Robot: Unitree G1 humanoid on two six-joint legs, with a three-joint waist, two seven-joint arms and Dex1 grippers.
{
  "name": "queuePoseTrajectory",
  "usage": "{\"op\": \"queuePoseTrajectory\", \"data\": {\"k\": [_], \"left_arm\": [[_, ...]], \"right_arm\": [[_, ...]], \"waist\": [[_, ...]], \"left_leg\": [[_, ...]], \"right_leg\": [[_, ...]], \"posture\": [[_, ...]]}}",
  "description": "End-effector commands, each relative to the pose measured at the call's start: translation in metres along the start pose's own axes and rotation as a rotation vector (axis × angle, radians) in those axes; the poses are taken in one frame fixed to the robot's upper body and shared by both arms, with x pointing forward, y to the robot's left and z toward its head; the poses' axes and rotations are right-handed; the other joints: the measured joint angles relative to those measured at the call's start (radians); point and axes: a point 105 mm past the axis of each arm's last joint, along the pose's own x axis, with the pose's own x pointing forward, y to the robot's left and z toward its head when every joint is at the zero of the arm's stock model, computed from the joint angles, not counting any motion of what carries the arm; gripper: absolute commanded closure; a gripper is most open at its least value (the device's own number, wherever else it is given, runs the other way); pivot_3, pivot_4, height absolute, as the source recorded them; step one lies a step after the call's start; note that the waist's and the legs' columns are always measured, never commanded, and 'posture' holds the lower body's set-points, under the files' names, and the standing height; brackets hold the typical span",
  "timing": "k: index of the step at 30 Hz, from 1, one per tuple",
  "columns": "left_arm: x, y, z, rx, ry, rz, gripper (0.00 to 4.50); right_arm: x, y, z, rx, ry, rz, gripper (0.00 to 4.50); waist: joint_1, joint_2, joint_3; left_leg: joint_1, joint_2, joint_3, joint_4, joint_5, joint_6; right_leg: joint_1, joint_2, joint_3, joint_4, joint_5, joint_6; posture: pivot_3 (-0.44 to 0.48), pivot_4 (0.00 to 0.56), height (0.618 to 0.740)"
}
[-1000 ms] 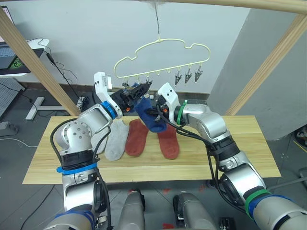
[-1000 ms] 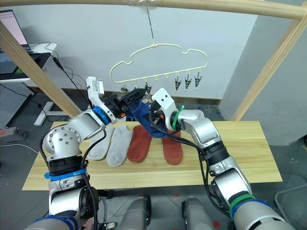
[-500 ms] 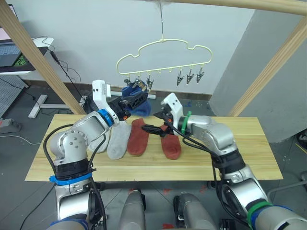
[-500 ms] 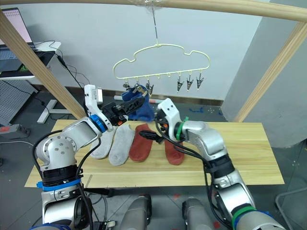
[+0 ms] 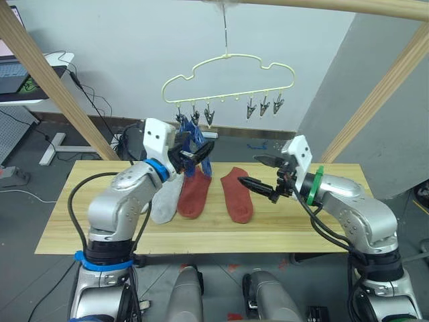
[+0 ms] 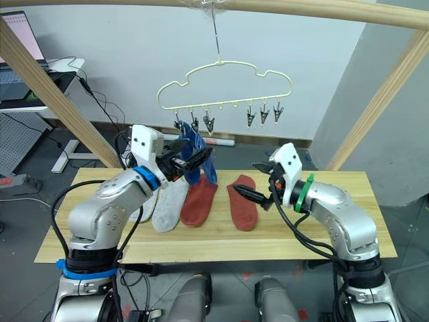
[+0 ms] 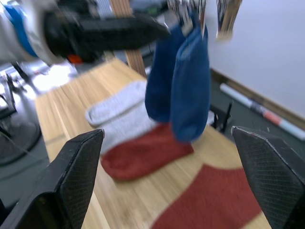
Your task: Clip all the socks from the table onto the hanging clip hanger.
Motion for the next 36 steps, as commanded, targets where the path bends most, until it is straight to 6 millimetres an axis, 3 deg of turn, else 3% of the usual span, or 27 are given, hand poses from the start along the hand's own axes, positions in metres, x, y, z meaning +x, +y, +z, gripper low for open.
{"op": "queuePoseTrajectory", "data": {"k": [1,5,16,23,36], "left_arm": [[0.004,-0.013,0.014,0.074,-0.088,-0.049,0.59],[0.016,-0.012,0.017,0.156,-0.124,0.009,1.74],[0.036,0.000,0.022,0.214,-0.220,0.138,1.74],[0.045,0.007,0.013,0.198,-0.237,0.189,1.74],[0.056,0.020,0.014,0.176,-0.260,0.231,1.74]], "right_arm": [[-0.009,0.004,0.021,-0.051,-0.078,0.004,0.00],[-0.013,-0.005,0.020,-0.064,-0.078,-0.050,0.00],[-0.011,-0.008,0.046,-0.086,-0.177,-0.054,0.00],[-0.011,-0.008,0.063,-0.112,-0.211,-0.045,0.00],[-0.012,-0.011,0.073,-0.113,-0.232,-0.065,0.00]], "waist": [[0.000,0.000,0.000],[0.000,0.000,0.000],[-0.002,0.000,0.000],[-0.004,0.000,0.000],[-0.019,0.000,0.000]], "left_leg": [[0.000,0.000,0.000,0.000,0.000,0.000],[0.000,0.000,0.000,0.000,0.000,0.000],[0.000,0.000,0.001,0.000,0.000,0.000],[0.000,0.000,0.001,0.000,0.000,0.000],[0.000,0.000,0.001,0.001,0.000,0.000]], "right_leg": [[0.000,0.000,0.000,0.000,0.000,0.000],[0.000,0.000,0.000,0.000,0.000,0.000],[0.000,0.000,0.000,-0.001,0.001,-0.001],[0.000,0.000,0.000,-0.001,0.001,-0.001],[0.000,0.001,0.000,0.000,0.001,-0.001]], "posture": [[0.010,0.177,0.740],[0.001,0.178,0.740],[-0.009,0.181,0.740],[-0.020,0.182,0.740],[-0.039,0.180,0.740]]}}
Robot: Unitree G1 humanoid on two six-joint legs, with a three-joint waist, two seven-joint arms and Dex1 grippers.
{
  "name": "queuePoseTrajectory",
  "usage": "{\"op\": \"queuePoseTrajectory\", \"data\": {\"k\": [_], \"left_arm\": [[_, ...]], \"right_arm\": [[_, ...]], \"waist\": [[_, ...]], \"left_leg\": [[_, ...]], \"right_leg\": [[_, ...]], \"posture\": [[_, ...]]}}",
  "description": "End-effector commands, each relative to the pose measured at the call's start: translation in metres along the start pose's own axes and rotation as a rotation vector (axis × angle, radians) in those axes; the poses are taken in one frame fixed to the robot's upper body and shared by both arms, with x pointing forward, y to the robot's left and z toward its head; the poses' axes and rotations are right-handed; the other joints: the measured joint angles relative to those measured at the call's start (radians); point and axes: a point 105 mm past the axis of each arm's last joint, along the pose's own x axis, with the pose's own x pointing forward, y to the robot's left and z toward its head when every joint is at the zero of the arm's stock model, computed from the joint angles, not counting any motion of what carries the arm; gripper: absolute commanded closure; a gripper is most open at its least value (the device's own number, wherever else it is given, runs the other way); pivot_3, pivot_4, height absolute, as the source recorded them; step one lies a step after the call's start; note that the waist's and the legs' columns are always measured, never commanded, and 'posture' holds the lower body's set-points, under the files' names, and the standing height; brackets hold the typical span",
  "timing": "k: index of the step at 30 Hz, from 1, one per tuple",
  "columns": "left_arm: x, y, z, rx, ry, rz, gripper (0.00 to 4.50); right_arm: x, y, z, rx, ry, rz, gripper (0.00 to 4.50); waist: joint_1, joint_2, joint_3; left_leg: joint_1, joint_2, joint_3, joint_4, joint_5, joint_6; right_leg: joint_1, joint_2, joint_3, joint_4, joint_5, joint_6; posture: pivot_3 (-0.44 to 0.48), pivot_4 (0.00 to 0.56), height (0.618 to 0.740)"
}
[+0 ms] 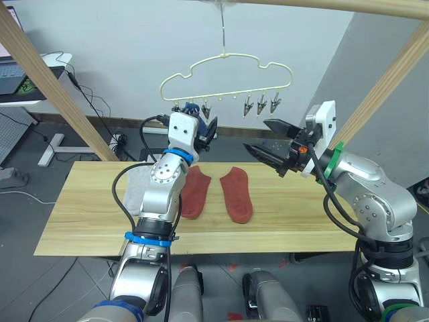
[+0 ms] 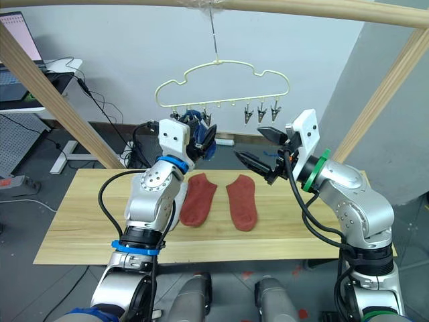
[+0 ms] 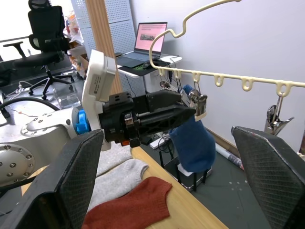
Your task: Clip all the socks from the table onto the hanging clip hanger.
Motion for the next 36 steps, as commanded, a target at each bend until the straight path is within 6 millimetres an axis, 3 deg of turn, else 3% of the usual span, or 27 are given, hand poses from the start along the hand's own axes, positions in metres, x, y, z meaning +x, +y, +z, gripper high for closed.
{"op": "queuePoseTrajectory", "data": {"k": [1,36], "left_arm": [[0.009,-0.002,0.019,0.011,-0.075,-0.009,1.74],[0.026,-0.011,0.021,0.028,-0.102,-0.049,1.74]], "right_arm": [[-0.004,0.000,0.018,-0.032,-0.056,-0.005,0.00],[-0.006,0.000,0.018,-0.019,-0.050,-0.029,0.00]], "waist": [[-0.003,0.000,0.000],[-0.009,0.000,0.000]], "left_leg": [[0.000,0.000,0.000,0.000,0.000,0.000],[0.000,0.000,0.001,0.000,0.000,0.000]], "right_leg": [[0.000,0.000,0.000,0.000,0.000,0.000],[0.000,0.000,0.000,0.000,0.000,0.000]], "posture": [[-0.039,0.180,0.740],[-0.068,0.182,0.740]]}}
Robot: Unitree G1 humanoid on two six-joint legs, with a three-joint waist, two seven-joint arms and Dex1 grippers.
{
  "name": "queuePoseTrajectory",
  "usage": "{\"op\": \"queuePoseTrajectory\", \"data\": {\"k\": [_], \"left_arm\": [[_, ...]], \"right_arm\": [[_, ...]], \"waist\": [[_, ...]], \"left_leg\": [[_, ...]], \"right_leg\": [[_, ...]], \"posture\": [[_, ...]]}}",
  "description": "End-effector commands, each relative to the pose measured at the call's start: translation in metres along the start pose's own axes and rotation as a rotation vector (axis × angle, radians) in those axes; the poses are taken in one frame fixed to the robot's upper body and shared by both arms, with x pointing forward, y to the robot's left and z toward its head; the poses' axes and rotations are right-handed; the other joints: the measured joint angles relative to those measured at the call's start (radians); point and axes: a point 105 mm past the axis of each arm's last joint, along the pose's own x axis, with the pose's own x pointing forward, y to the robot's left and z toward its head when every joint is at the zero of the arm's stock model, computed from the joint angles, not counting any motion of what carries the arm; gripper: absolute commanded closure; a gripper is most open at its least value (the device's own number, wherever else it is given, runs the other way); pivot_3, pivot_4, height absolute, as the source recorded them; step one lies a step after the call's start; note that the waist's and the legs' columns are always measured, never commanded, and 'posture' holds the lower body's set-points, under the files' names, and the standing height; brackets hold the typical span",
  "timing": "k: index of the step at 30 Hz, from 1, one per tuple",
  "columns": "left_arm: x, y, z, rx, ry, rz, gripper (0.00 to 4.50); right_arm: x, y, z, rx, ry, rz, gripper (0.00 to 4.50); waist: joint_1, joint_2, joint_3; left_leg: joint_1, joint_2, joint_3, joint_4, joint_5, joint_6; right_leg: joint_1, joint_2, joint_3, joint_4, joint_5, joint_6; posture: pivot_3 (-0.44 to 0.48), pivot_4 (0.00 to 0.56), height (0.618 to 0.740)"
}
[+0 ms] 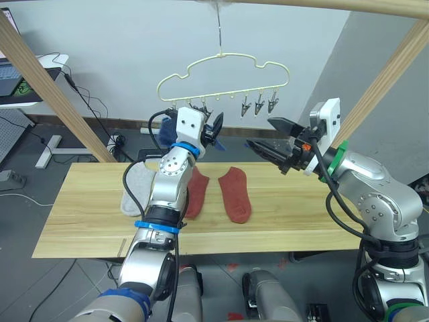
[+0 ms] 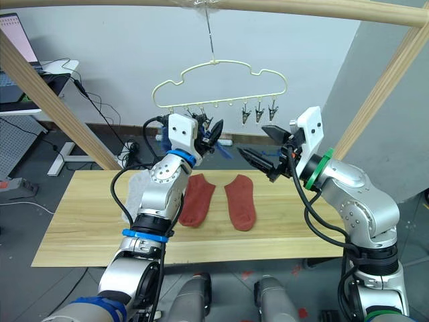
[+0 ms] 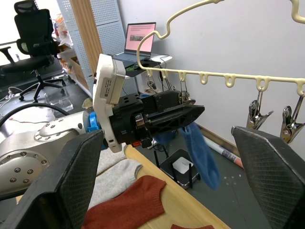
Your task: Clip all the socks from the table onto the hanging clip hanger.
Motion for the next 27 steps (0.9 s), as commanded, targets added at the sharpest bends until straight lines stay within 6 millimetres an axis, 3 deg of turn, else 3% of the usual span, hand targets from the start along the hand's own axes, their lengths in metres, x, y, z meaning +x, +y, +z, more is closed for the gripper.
{"op": "queuePoseTrajectory", "data": {"k": [1,5,8,12,15,27], "left_arm": [[0.005,0.000,0.016,0.028,-0.059,-0.004,1.74],[0.005,0.002,0.016,0.022,-0.058,0.001,1.74],[0.006,0.002,0.016,0.019,-0.056,0.001,2.33],[0.006,0.001,0.018,0.007,-0.057,-0.003,3.54],[0.007,0.001,0.019,0.001,-0.061,-0.003,4.20],[0.001,0.006,0.016,-0.019,-0.022,-0.001,4.22]], "right_arm": [[-0.003,0.005,0.016,-0.042,-0.054,0.011,0.00],[-0.004,0.005,0.015,-0.040,-0.052,0.011,0.00],[-0.003,0.005,0.015,-0.039,-0.052,0.012,0.00],[-0.003,0.006,0.014,-0.039,-0.049,0.015,0.00],[-0.002,0.007,0.012,-0.036,-0.047,0.018,0.00],[0.001,0.008,-0.001,-0.040,0.000,0.022,0.00]], "waist": [[0.000,0.000,0.000],[0.000,0.000,0.000],[0.000,0.000,0.000],[0.000,0.000,0.000],[0.000,0.000,0.000],[0.000,0.000,0.000]], "left_leg": [[0.000,0.000,0.000,0.000,0.000,0.000],[0.000,0.000,0.000,0.000,0.000,0.000],[0.000,0.000,0.000,0.000,0.000,0.000],[0.000,0.000,0.000,0.000,0.000,0.000],[0.000,0.000,0.000,0.000,0.000,0.000],[0.000,0.000,0.000,0.000,0.000,0.000]], "right_leg": [[0.000,0.000,0.000,0.000,0.000,0.000],[0.000,0.000,0.000,0.000,0.000,0.000],[0.000,0.000,0.000,0.000,0.000,0.000],[0.000,0.000,0.000,0.000,0.000,0.000],[0.000,0.000,0.000,0.000,0.000,0.000],[0.000,0.000,0.000,0.000,0.000,0.000]], "posture": [[-0.068,0.182,0.740],[-0.068,0.182,0.740],[-0.065,0.187,0.740],[-0.065,0.187,0.740],[-0.063,0.190,0.740],[-0.048,0.189,0.740]]}}
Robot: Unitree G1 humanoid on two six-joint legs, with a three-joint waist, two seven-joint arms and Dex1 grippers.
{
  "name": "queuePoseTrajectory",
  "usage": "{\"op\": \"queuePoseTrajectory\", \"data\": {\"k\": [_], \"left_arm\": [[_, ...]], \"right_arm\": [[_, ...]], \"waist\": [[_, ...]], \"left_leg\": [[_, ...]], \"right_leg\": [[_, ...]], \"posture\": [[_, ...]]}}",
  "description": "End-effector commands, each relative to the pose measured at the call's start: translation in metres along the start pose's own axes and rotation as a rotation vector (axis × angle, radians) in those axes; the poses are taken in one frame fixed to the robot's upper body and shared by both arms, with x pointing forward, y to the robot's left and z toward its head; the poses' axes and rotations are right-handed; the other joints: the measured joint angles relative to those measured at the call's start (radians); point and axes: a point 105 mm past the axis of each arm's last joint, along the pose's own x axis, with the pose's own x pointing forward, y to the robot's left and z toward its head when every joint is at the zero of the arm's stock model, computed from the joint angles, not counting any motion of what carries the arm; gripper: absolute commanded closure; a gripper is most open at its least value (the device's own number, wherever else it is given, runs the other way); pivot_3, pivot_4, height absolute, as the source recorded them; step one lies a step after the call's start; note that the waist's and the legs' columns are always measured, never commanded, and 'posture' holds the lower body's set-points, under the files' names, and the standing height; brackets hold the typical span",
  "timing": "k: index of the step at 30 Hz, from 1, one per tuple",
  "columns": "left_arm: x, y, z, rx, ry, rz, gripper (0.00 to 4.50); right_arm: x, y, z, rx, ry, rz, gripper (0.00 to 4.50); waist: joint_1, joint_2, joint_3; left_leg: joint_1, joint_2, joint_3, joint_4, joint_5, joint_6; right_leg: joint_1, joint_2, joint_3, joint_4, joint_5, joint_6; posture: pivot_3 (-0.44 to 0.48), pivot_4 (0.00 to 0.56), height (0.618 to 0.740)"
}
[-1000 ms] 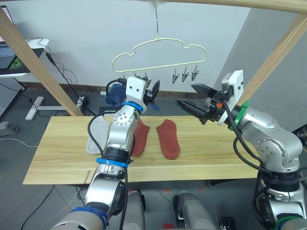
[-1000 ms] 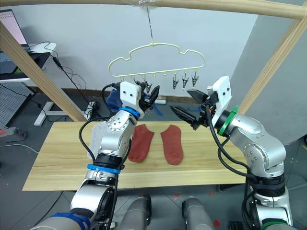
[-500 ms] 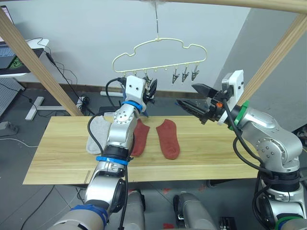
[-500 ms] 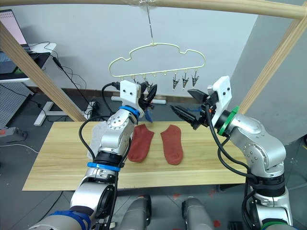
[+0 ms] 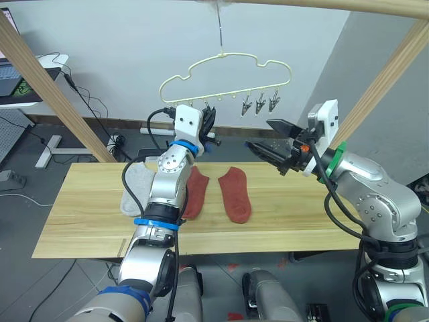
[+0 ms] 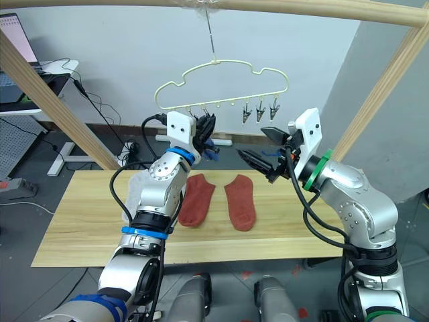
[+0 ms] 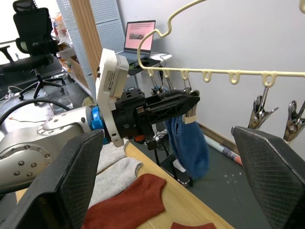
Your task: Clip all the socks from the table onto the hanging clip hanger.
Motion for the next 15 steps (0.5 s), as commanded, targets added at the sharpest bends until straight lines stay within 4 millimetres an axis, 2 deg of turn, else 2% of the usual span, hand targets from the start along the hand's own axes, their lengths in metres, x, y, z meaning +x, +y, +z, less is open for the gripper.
{"op": "queuePoseTrajectory", "data": {"k": [1,11,13,15], "left_arm": [[0.0000,0.0017,0.0187,-0.003,-0.043,-0.005,4.22],[0.0016,-0.0005,0.0213,0.049,-0.045,-0.018,4.22],[0.0032,-0.0010,0.0234,0.045,-0.054,-0.015,3.49],[0.0046,-0.0012,0.0241,0.044,-0.057,-0.014,2.96]], "right_arm": [[0.0000,0.0050,0.0040,-0.050,-0.015,0.012,0.00],[0.0046,0.0037,0.0070,-0.057,-0.031,0.020,0.00],[0.0043,0.0038,0.0074,-0.058,-0.031,0.021,0.00],[0.0038,0.0036,0.0080,-0.060,-0.032,0.018,0.00]], "waist": [[0.000,0.000,0.000],[0.001,0.000,0.000],[0.001,0.000,0.000],[0.001,0.000,0.000]], "left_leg": [[0.000,0.000,0.000,0.000,0.000,0.000],[0.000,0.000,0.000,0.000,0.000,0.000],[0.000,0.000,0.000,0.000,0.000,0.000],[0.000,0.000,0.000,0.000,0.000,0.000]], "right_leg": [[0.000,0.000,0.000,0.000,0.000,0.000],[0.000,0.000,0.000,0.000,0.000,0.000],[0.000,0.000,0.000,0.000,0.000,0.000],[0.000,0.000,0.000,0.000,0.000,0.000]], "posture": [[-0.043,0.189,0.740],[-0.040,0.182,0.740],[-0.040,0.182,0.740],[-0.044,0.181,0.740]]}}
